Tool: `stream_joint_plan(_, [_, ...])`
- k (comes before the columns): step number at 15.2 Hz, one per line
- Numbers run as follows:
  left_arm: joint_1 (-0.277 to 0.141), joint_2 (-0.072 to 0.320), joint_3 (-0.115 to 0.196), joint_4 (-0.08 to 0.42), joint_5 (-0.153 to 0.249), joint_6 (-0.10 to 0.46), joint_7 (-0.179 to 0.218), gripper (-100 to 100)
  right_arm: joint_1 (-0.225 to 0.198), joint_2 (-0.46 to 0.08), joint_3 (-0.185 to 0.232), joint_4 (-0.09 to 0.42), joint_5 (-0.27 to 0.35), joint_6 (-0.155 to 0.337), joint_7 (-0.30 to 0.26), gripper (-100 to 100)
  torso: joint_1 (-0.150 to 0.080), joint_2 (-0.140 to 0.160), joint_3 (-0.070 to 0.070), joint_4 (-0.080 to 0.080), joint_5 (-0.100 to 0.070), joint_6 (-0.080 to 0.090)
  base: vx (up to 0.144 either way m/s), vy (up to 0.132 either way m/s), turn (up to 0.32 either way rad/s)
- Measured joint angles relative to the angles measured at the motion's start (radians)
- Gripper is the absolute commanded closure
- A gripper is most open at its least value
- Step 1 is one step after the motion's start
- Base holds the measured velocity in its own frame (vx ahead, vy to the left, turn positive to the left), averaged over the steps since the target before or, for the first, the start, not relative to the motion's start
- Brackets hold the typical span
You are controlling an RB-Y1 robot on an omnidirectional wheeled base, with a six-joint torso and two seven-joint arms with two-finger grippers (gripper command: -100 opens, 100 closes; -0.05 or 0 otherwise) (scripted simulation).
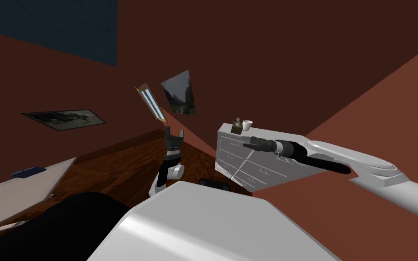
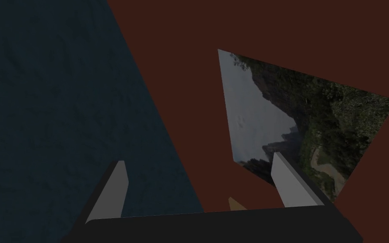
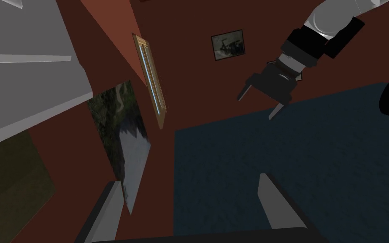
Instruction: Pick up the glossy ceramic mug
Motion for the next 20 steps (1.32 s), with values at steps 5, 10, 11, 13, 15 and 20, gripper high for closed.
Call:
stream_joint_plan(5, [0.000, 0.000, 0.000, 0.000, 0.000, 0.000, 0.000, 0, -0.028, -0.108, 0.014, 0.027, 0.028, -0.030, -0.026, -100, 0.001, 0.000, 0.000, 0.000, 0.000, 0.001, -0.025, -0.040, 0.211])
stream_joint_plan(10, [0.000, 0.000, 0.000, 0.000, 0.000, 0.000, 0.000, 0, -0.078, -0.215, 0.043, 0.069, 0.066, -0.068, -0.060, -100, 0.001, -0.001, 0.000, 0.000, 0.000, -0.001, -0.024, -0.044, 0.232])
stream_joint_plan(11, [0.000, 0.000, 0.000, 0.000, 0.000, 0.000, 0.000, 0, -0.090, -0.236, 0.052, 0.078, 0.077, -0.077, -0.070, -100, 0.000, -0.001, 0.000, 0.000, 0.000, -0.001, -0.024, -0.049, 0.159])
stream_joint_plan(13, [0.000, 0.000, 0.000, 0.000, 0.000, 0.000, 0.000, 0, -0.097, -0.276, 0.056, 0.088, 0.084, -0.088, -0.078, -100, 0.001, -0.001, 0.000, 0.000, 0.000, 0.001, -0.015, -0.034, 0.141])
stream_joint_plan(15, [0.000, 0.000, 0.000, 0.000, 0.000, 0.000, 0.000, 0, -0.113, -0.321, 0.066, 0.104, 0.100, -0.105, -0.095, -100, 0.001, -0.001, -0.001, 0.000, 0.000, -0.001, -0.021, -0.049, 0.281])
stream_joint_plan(20, [0.000, 0.000, 0.000, 0.000, 0.000, 0.000, 0.000, 0, -0.129, -0.440, 0.082, 0.133, 0.117, -0.137, -0.113, -100, 0.001, -0.001, -0.001, 0.000, 0.000, 0.000, -0.018, -0.038, 0.217])
